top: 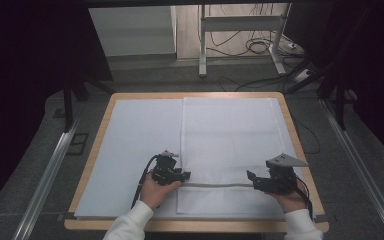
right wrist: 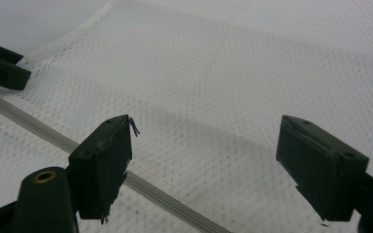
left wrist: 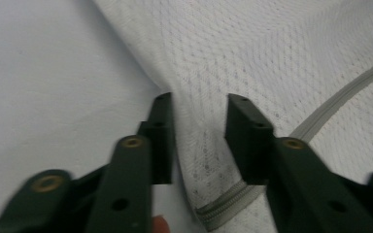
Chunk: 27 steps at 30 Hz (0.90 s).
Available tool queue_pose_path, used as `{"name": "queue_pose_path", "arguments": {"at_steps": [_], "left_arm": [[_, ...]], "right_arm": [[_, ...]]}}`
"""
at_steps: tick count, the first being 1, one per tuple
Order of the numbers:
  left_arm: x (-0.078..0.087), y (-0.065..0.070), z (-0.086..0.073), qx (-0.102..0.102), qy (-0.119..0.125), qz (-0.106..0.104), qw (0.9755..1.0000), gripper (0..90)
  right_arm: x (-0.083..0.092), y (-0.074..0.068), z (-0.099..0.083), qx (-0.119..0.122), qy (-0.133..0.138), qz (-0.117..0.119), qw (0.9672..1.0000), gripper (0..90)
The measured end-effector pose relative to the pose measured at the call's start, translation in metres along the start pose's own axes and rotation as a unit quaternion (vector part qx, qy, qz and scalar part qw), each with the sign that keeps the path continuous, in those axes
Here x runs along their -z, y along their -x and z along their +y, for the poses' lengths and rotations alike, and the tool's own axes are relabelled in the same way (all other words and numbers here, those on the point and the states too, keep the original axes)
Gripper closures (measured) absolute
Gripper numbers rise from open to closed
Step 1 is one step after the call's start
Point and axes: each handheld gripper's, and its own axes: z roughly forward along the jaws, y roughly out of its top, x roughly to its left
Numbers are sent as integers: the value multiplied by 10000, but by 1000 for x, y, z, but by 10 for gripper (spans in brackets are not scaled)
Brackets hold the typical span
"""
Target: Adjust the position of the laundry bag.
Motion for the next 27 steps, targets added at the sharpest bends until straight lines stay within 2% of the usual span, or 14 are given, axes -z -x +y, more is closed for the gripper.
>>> {"name": "queue_pose_path", "arguments": {"at_steps": [3,5,6,10,16,21,25,27], "left_arm": [[-1,-1,-1,-33,12,-11,10000,766],[-1,0,-1,-47,25,24,10000,786],[-2,1,-2,-70,54,19,10000,838],[-3,2,-4,-106,120,47,9999,891],[-3,1,-5,-154,171,-10,9997,896],[-2,-3,-6,-111,181,-104,9997,895],[-1,-4,-6,-112,187,-126,9997,895],[-1,-4,-6,-113,185,-133,9997,895]], "right_arm": [[0,1,1,-3,16,-13,10000,204],[1,1,1,-12,24,-19,10000,205],[2,1,1,-18,37,-43,10000,204],[4,3,2,-35,68,-74,9999,201],[5,9,1,-103,40,-170,9998,201],[7,14,2,-159,-37,-257,9995,200],[12,25,4,-344,-73,-333,9988,204],[16,33,7,-357,-153,-505,9980,206]]}}
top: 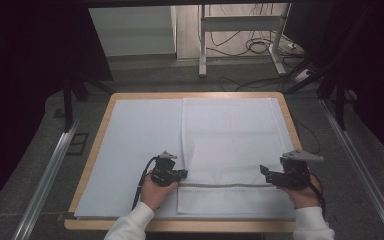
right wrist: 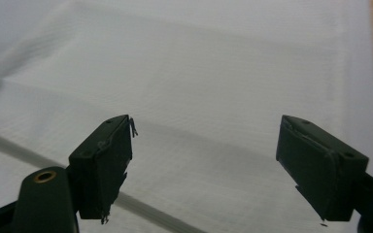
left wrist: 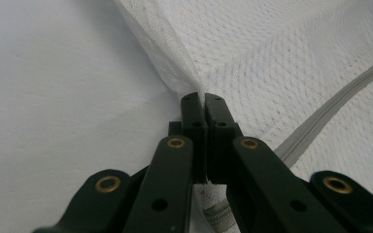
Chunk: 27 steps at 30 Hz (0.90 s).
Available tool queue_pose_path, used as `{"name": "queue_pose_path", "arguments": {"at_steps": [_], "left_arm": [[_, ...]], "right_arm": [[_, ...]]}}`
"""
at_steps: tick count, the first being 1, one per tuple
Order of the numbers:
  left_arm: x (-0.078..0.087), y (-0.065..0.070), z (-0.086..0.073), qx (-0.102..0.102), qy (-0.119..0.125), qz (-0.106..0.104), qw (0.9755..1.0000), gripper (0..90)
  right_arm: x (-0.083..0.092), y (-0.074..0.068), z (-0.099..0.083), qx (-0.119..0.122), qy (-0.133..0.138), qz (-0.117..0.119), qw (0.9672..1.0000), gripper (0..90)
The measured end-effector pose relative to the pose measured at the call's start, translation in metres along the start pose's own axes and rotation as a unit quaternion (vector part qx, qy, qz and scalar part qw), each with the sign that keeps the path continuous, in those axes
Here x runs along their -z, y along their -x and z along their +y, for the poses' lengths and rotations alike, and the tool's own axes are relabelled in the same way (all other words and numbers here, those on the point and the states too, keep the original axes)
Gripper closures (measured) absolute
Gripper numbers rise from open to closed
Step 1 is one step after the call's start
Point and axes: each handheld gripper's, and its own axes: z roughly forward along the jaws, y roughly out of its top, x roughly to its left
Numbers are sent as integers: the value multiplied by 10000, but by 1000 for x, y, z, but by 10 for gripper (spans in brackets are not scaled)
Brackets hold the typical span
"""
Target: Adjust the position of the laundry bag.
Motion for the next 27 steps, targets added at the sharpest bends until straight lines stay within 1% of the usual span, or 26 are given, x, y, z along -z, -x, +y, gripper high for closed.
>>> {"name": "queue_pose_path", "arguments": {"at_steps": [1,4,6,9,13,17,18,20,22,23,27], "left_arm": [[0,0,0,0,-2,-1,10000,895],[0,0,0,-6,-2,-10,10000,895],[0,0,0,22,10,-15,10000,895],[0,-1,0,31,18,-33,10000,896],[2,-2,0,85,55,-119,9999,896],[2,-2,0,83,63,-126,9999,895],[2,-2,0,82,69,-133,9999,895],[1,-3,1,94,62,-149,9998,896],[1,-3,1,125,80,-159,9998,896],[2,-3,1,104,81,-160,9998,896],[4,-4,1,139,127,-202,9996,896]], "right_arm": [[3,7,3,-36,-19,-90,10000,209],[7,21,6,-251,-17,-128,9996,226],[5,31,5,-355,-138,-164,9991,258],[0,39,0,-400,-323,-296,9982,288],[-5,46,-5,-389,-519,-448,9969,293],[-7,50,-7,-407,-612,-497,9961,305],[-10,53,-7,-448,-714,-489,9952,316],[-15,56,-5,-483,-767,-541,9944,325],[-21,58,-3,-483,-820,-609,9936,335],[-23,58,-3,-480,-846,-616,9934,339],[-33,60,-4,-420,-1039,-697,9913,357]]}}
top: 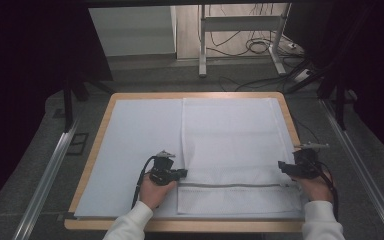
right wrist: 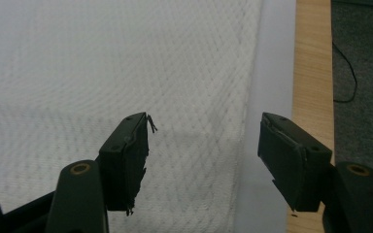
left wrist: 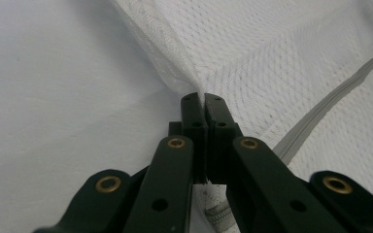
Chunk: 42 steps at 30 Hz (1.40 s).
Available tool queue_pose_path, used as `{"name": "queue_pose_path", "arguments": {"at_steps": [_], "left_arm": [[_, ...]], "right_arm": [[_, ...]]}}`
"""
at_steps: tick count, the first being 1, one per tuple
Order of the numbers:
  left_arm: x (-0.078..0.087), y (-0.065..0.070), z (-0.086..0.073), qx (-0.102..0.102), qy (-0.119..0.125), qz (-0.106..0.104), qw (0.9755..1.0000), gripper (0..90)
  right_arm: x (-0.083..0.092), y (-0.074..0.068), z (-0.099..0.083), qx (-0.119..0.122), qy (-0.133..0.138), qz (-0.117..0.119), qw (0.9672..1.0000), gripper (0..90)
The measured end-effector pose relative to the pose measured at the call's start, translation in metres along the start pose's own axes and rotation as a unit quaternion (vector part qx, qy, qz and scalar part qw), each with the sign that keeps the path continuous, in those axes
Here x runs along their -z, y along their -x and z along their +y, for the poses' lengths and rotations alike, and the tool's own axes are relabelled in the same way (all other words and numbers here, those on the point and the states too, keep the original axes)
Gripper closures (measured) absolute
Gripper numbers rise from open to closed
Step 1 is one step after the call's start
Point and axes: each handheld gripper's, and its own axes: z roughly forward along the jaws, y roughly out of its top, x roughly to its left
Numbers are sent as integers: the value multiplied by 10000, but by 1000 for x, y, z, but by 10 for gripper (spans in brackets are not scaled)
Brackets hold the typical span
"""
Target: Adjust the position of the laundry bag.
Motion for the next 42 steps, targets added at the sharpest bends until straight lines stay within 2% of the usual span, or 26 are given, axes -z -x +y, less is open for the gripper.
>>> {"name": "queue_pose_path", "arguments": {"at_steps": [5,9,12,13,22,29,32,39,42], "left_arm": [[0,0,0,-28,17,30,10000,896],[0,0,0,-34,20,46,10000,896],[0,0,0,-26,20,41,10000,896],[0,0,0,-26,16,29,10000,896],[1,-1,0,10,44,-11,10000,894],[1,-2,0,-2,35,-1,10000,894],[2,-2,0,12,49,2,10000,895],[4,-3,0,23,66,13,10000,896],[5,-5,0,58,56,4,10000,898]], "right_arm": [[-5,8,3,-55,-123,-175,9998,398],[-9,11,4,-51,-242,-49,9997,427],[-11,11,3,-67,-304,-37,9995,433],[-13,12,1,-53,-370,52,9993,447],[-15,10,-2,63,-480,-89,9988,584],[-16,7,-2,99,-548,79,9984,764],[-16,8,-3,19,-536,174,9984,828],[-15,12,-5,-56,-490,326,9983,868],[-14,11,-5,-19,-516,407,9978,871]]}}
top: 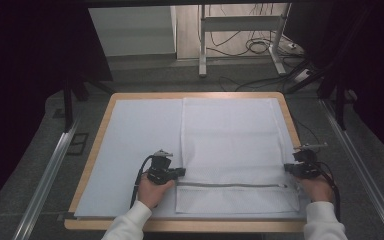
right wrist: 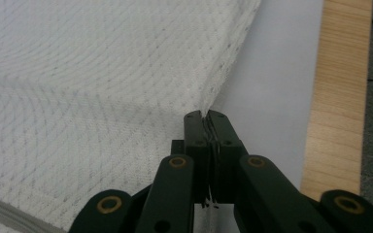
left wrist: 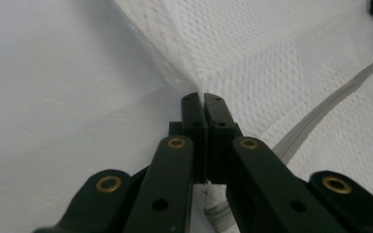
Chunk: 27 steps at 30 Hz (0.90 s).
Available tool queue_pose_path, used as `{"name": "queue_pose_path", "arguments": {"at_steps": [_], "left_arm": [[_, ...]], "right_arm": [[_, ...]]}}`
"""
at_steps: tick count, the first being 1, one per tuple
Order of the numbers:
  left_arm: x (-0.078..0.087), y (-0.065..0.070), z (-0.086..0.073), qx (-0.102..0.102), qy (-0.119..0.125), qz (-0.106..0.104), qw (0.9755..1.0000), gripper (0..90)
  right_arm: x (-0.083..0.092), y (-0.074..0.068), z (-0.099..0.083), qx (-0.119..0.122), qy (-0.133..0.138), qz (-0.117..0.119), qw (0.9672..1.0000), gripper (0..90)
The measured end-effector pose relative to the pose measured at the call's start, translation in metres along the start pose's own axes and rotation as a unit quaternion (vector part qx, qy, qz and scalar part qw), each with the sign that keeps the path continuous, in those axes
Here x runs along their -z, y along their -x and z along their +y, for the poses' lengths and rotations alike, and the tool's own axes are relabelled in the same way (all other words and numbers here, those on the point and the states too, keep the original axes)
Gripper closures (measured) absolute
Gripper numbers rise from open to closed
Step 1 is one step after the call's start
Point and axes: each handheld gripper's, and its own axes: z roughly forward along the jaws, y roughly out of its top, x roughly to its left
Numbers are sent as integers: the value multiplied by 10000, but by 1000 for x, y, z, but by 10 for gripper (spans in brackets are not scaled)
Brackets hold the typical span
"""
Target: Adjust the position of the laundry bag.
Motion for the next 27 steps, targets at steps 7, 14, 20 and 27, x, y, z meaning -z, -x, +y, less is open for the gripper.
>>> {"name": "queue_pose_path", "arguments": {"at_steps": [7,14,20,27], "left_arm": [[5,-5,0,55,47,10,10000,897],[6,-7,1,48,36,32,10000,898],[8,-9,0,50,63,62,9999,898],[11,-10,1,77,79,52,9999,897]], "right_arm": [[0,-5,0,88,26,47,9999,873],[-2,-7,0,124,64,49,9999,875],[-3,-8,0,95,104,121,9998,876],[-3,-10,1,111,115,145,9998,876]]}}
